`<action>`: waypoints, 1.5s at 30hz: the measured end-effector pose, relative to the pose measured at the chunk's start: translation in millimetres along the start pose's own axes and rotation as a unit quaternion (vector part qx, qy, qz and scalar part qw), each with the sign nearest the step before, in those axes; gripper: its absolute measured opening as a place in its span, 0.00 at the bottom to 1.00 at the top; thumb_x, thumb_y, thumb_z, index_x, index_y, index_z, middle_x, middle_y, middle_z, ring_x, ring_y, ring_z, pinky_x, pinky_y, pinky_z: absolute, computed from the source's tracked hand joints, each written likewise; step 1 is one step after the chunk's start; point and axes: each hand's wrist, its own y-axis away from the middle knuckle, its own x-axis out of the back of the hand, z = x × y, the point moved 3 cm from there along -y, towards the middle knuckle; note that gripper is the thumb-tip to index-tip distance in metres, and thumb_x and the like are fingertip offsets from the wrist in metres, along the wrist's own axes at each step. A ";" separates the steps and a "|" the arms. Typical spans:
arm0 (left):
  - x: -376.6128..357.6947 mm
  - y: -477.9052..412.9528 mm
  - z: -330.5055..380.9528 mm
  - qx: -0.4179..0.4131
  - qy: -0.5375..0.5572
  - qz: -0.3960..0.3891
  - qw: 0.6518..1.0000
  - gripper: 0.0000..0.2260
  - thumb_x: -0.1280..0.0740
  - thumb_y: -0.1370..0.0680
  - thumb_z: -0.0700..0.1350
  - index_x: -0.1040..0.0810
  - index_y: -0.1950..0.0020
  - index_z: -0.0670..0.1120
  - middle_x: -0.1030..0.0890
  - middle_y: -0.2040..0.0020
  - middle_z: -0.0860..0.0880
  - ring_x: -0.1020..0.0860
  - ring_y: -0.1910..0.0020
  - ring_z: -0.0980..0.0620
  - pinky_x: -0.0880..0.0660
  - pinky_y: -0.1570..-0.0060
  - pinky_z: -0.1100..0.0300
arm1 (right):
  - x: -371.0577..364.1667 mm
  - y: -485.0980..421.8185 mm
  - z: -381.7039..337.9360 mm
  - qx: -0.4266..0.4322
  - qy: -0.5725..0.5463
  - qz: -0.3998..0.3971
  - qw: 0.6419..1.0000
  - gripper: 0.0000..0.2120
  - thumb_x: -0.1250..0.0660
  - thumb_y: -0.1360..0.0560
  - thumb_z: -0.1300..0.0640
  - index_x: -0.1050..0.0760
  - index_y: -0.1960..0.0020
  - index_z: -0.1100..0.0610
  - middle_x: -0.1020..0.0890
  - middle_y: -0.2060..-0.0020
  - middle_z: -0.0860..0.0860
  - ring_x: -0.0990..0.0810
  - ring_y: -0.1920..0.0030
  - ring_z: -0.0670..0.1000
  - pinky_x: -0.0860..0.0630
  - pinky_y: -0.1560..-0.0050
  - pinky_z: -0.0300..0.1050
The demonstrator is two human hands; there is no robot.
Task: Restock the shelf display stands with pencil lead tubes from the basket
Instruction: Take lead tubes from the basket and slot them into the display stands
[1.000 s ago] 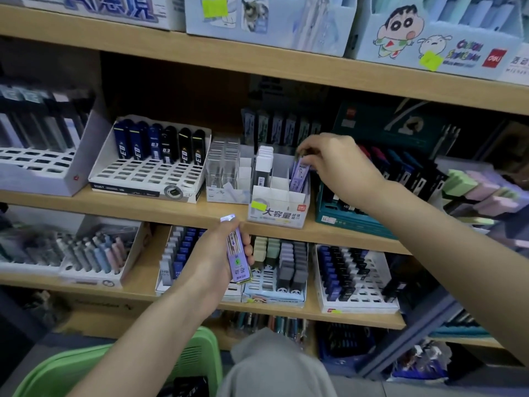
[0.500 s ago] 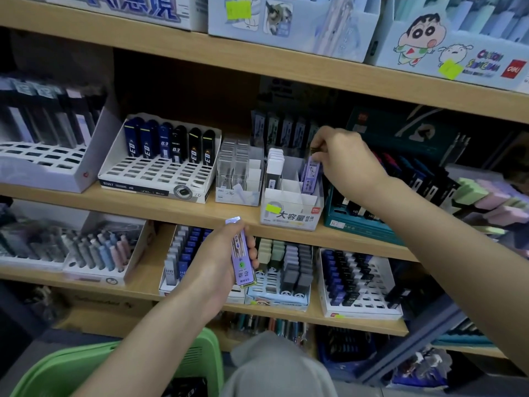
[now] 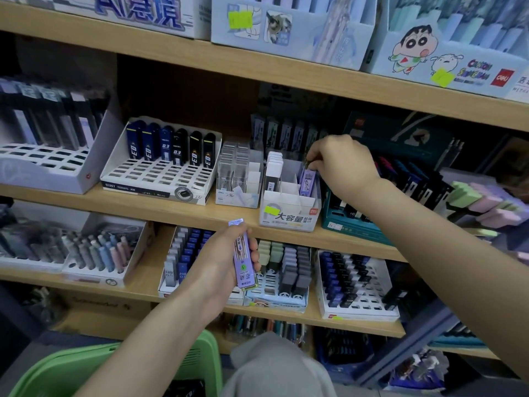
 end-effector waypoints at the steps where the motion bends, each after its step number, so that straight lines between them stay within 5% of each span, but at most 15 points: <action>1: -0.1 0.7 0.4 -0.001 0.002 -0.002 1.000 0.10 0.42 0.19 0.43 0.29 0.59 0.43 0.27 0.72 0.49 0.30 0.75 0.52 0.28 0.70 0.60 | 0.4 1.1 -0.9 0.002 0.006 0.003 1.000 0.09 0.36 0.23 0.61 0.21 0.45 0.57 0.19 0.48 0.58 0.22 0.48 0.61 0.27 0.52 0.50; 9: -3.6 5.1 6.7 -0.019 0.030 0.004 0.999 0.11 0.44 0.19 0.42 0.27 0.59 0.43 0.26 0.71 0.48 0.29 0.73 0.51 0.26 0.74 0.62 | 2.7 11.7 -5.5 0.024 0.015 0.011 1.000 0.11 0.39 0.23 0.64 0.23 0.43 0.59 0.20 0.46 0.56 0.23 0.46 0.59 0.24 0.53 0.51; 13: -6.9 5.5 11.0 -0.039 0.051 0.014 0.998 0.10 0.45 0.17 0.42 0.28 0.55 0.42 0.25 0.68 0.47 0.26 0.73 0.51 0.24 0.74 0.63 | 10.7 33.0 -20.3 0.048 -0.139 0.070 0.987 0.12 0.38 0.22 0.62 0.24 0.40 0.58 0.22 0.47 0.52 0.23 0.49 0.49 0.24 0.51 0.44; 16: -8.8 5.2 13.1 -0.062 0.056 0.004 0.996 0.07 0.44 0.18 0.42 0.27 0.50 0.43 0.22 0.67 0.47 0.22 0.73 0.54 0.22 0.68 0.60 | 9.5 58.7 -42.0 0.023 -0.307 -0.029 0.951 0.08 0.36 0.22 0.55 0.23 0.45 0.55 0.21 0.57 0.44 0.24 0.61 0.39 0.28 0.59 0.28; 20: -14.0 6.2 15.0 -0.077 0.076 -0.027 0.994 0.12 0.42 0.18 0.44 0.28 0.38 0.41 0.19 0.46 0.39 0.17 0.52 0.47 0.20 0.57 0.53 | -2.8 83.7 -62.7 0.020 -0.367 -0.174 0.914 0.18 0.29 0.29 0.46 0.26 0.43 0.51 0.22 0.57 0.42 0.22 0.63 0.38 0.26 0.61 0.30; 22: -17.0 7.8 15.7 -0.088 0.066 -0.019 0.994 0.14 0.43 0.18 0.46 0.29 0.36 0.41 0.18 0.46 0.38 0.17 0.52 0.46 0.18 0.61 0.54 | -6.7 90.9 -69.8 0.030 -0.397 -0.200 0.895 0.18 0.26 0.31 0.48 0.27 0.45 0.50 0.21 0.58 0.43 0.23 0.66 0.36 0.27 0.63 0.30; 25: -18.6 8.3 16.1 -0.103 0.007 0.007 0.995 0.16 0.43 0.19 0.49 0.28 0.36 0.40 0.17 0.49 0.39 0.17 0.56 0.46 0.20 0.54 0.50 | -9.9 95.1 -72.9 0.041 -0.400 -0.176 0.898 0.14 0.26 0.30 0.53 0.27 0.48 0.48 0.21 0.62 0.42 0.23 0.67 0.36 0.25 0.62 0.32; 27: -19.3 9.8 16.9 -0.100 -0.017 0.021 0.995 0.16 0.43 0.18 0.50 0.27 0.38 0.40 0.17 0.51 0.40 0.18 0.56 0.46 0.24 0.48 0.48 | -9.4 93.8 -68.3 0.026 -0.410 -0.147 0.900 0.09 0.28 0.28 0.55 0.25 0.50 0.49 0.17 0.60 0.46 0.20 0.64 0.42 0.21 0.57 0.46; 29: -17.8 12.4 19.0 -0.091 -0.004 0.044 0.995 0.12 0.42 0.18 0.49 0.25 0.47 0.42 0.21 0.60 0.45 0.23 0.62 0.49 0.27 0.56 0.54 | -4.0 91.0 -57.8 -0.003 -0.412 -0.109 0.904 0.07 0.30 0.26 0.55 0.26 0.50 0.51 0.16 0.56 0.49 0.18 0.60 0.48 0.21 0.56 0.50; 34: -12.2 7.3 22.7 -0.072 0.002 0.098 0.993 0.13 0.44 0.18 0.42 0.31 0.62 0.44 0.30 0.66 0.46 0.31 0.68 0.50 0.29 0.61 0.56 | 19.9 77.3 -15.9 -0.051 -0.426 -0.013 0.903 0.05 0.31 0.25 0.59 0.28 0.54 0.56 0.17 0.63 0.48 0.20 0.66 0.43 0.24 0.64 0.35; 41: -21.8 6.9 22.6 -0.106 -0.012 0.031 0.994 0.05 0.46 0.17 0.42 0.31 0.47 0.43 0.26 0.61 0.46 0.24 0.67 0.51 0.19 0.60 0.54 | 28.7 53.7 24.8 -0.064 -0.325 0.032 0.943 0.05 0.36 0.22 0.61 0.22 0.48 0.57 0.18 0.61 0.51 0.20 0.63 0.40 0.24 0.61 0.28; 45: -22.5 7.1 23.5 -0.151 -0.113 0.038 0.981 0.06 0.46 0.17 0.46 0.31 0.46 0.47 0.23 0.63 0.48 0.26 0.77 0.55 0.24 0.74 0.62 | 25.7 45.9 27.3 -0.055 -0.318 0.042 0.946 0.09 0.32 0.24 0.61 0.26 0.45 0.59 0.19 0.58 0.55 0.19 0.60 0.48 0.20 0.56 0.42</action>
